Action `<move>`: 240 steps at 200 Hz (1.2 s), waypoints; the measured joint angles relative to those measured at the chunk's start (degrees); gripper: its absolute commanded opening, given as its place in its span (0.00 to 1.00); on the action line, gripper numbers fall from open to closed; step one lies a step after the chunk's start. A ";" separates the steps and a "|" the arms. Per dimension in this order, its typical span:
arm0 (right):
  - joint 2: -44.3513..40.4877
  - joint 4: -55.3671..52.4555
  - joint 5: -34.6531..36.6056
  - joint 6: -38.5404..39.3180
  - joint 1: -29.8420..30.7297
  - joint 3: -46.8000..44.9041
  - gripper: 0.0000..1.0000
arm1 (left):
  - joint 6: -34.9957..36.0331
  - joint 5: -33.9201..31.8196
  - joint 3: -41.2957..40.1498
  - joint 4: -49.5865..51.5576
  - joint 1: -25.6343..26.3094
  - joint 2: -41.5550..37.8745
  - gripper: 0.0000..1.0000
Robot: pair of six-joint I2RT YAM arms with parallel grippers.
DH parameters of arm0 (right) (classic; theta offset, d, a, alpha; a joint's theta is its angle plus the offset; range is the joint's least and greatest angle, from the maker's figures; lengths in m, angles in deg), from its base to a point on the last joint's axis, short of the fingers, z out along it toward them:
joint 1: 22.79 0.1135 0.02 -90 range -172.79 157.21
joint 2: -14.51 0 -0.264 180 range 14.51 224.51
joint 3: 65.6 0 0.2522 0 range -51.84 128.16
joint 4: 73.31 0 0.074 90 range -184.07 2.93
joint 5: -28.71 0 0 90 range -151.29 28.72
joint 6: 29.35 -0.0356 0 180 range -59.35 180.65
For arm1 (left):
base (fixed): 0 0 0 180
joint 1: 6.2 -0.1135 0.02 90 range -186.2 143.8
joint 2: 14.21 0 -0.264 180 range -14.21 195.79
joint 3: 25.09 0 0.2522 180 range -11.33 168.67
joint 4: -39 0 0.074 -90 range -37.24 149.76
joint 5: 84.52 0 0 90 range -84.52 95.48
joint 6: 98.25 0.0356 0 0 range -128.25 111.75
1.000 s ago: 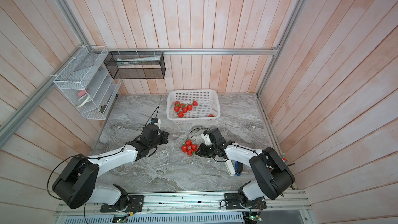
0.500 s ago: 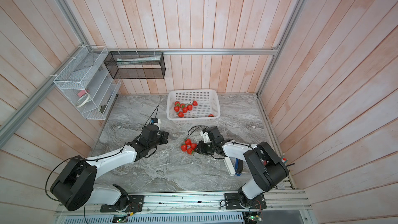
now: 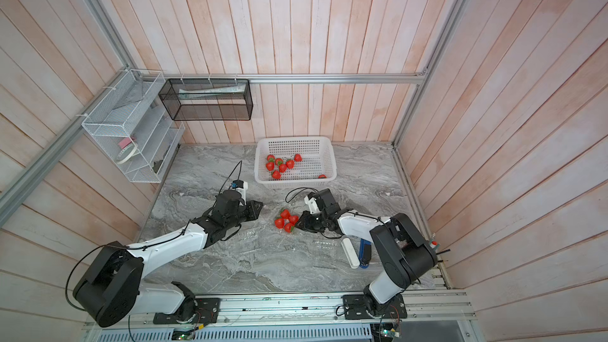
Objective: Pack strawberries into containers
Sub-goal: Close the packing box at the center of the board.
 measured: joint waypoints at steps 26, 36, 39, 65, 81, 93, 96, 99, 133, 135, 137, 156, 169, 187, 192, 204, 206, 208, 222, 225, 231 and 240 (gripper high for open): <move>0.70 -0.68 0.17 0.31 -0.11 0.98 0.21 | -0.70 1.44 -0.02 -0.61 0.13 0.00 0.27; 0.87 -0.87 0.20 0.37 -0.13 1.03 0.21 | -0.94 1.81 -0.02 -0.83 0.26 0.00 0.27; 0.96 -0.92 0.24 0.44 -0.17 1.05 0.21 | -1.01 1.92 -0.02 -0.87 0.31 0.00 0.27; 1.27 -1.31 0.39 0.59 -0.33 1.07 0.21 | -1.49 3.02 -0.02 -1.40 0.55 0.00 0.27; 1.27 -1.55 0.39 0.87 -0.35 1.09 0.21 | -1.92 3.61 -0.02 -1.66 0.70 0.00 0.27; 1.27 -1.73 0.42 0.98 -0.35 1.14 0.21 | -2.16 4.22 -0.02 -1.84 0.79 0.00 0.27; 1.27 -1.77 0.42 0.98 -0.35 1.16 0.21 | -2.21 4.35 -0.04 -1.88 0.83 0.00 0.27; 1.27 -1.86 0.44 1.01 -0.35 1.20 0.21 | -2.34 4.48 -0.04 -1.95 0.83 0.00 0.27; 1.27 -2.36 0.59 1.40 -0.37 1.86 0.21 | -3.37 5.62 -0.04 -2.60 1.73 0.00 0.46; 1.27 -2.38 0.59 1.40 -0.37 1.90 0.21 | -3.30 5.77 -0.04 -2.64 1.84 0.00 0.47; 1.27 -2.40 0.59 1.42 -0.37 1.92 0.21 | -3.89 5.90 -0.04 -2.75 1.92 0.00 0.48; 1.27 -2.38 0.59 1.44 -0.37 2.14 0.21 | -4.09 6.58 -0.11 -3.04 2.60 0.00 0.52; 1.27 -2.40 0.61 1.46 -0.37 2.14 0.21 | -4.48 6.99 -0.22 -3.23 2.89 0.00 0.52; 1.27 -2.40 0.63 1.46 -0.37 2.14 0.21 | -4.94 7.72 -0.31 -3.58 3.02 0.00 0.52; 1.27 -2.40 0.66 1.49 -0.37 2.14 0.21 | -5.01 7.87 -0.33 -3.72 3.10 0.00 0.52; 1.27 -2.40 0.76 1.53 -0.37 2.14 0.21 | -5.27 8.20 -0.33 -4.22 3.17 0.00 0.52; 1.27 -2.40 0.76 1.53 -0.37 2.14 0.21 | -5.38 8.31 -0.35 -4.31 3.19 0.00 0.52; 1.27 -2.40 0.79 1.55 -0.37 2.14 0.21 | -5.44 8.35 -0.33 -4.44 3.23 0.00 0.52; 1.27 -2.40 0.79 1.55 -0.37 2.14 0.21 | -5.95 9.07 -0.35 -5.11 3.52 0.22 0.52; 1.27 -2.40 0.79 1.55 -0.37 2.14 0.21 | -6.05 9.16 -0.35 -5.27 3.61 0.28 0.52; 1.27 -2.40 0.79 1.57 -0.37 2.14 0.21 | -6.25 9.38 -0.35 -5.60 3.80 0.50 0.52; 1.27 -2.40 0.79 1.57 -0.37 2.14 0.21 | -6.49 9.70 -0.35 -6.16 4.11 0.96 0.52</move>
